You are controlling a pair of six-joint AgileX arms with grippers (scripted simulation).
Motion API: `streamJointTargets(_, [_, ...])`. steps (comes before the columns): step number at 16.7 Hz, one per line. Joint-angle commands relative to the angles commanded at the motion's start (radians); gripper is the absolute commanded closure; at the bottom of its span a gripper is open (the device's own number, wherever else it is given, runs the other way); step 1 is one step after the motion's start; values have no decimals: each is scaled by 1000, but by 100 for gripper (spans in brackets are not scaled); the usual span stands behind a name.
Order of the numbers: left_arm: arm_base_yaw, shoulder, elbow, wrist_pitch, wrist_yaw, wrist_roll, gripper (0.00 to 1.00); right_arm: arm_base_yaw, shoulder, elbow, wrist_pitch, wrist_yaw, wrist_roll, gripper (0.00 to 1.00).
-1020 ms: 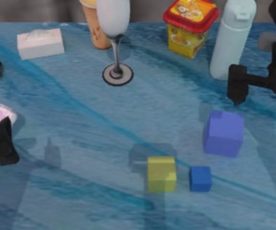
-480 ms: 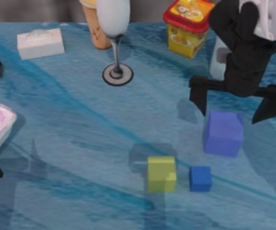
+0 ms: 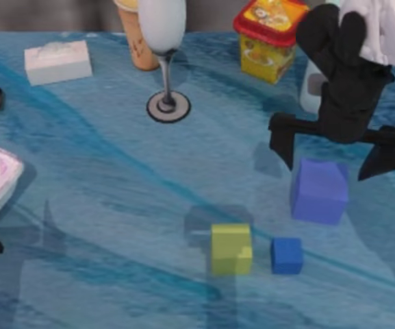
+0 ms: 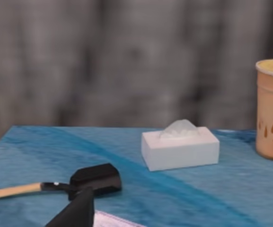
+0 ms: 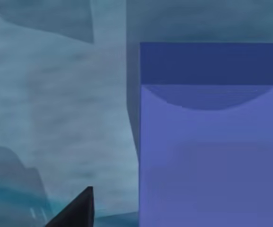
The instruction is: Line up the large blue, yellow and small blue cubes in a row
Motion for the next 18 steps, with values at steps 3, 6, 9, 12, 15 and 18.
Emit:
streamJointTargets(3, [0, 0, 0, 0, 0, 0, 0, 2, 45, -71, 124, 0, 2, 0])
streamJointTargets(6, [0, 0, 0, 0, 0, 0, 0, 3, 89, -142, 241, 1, 4, 0])
streamJointTargets(9, [0, 0, 0, 0, 0, 0, 0, 4, 104, -163, 270, 1, 6, 0])
streamJointTargets(12, [0, 0, 0, 0, 0, 0, 0, 4, 104, -163, 270, 1, 6, 8])
streamJointTargets(15, [0, 0, 0, 0, 0, 0, 0, 4, 104, -163, 270, 1, 6, 30])
streamJointTargets(18, [0, 0, 0, 0, 0, 0, 0, 4, 104, -163, 270, 1, 6, 53])
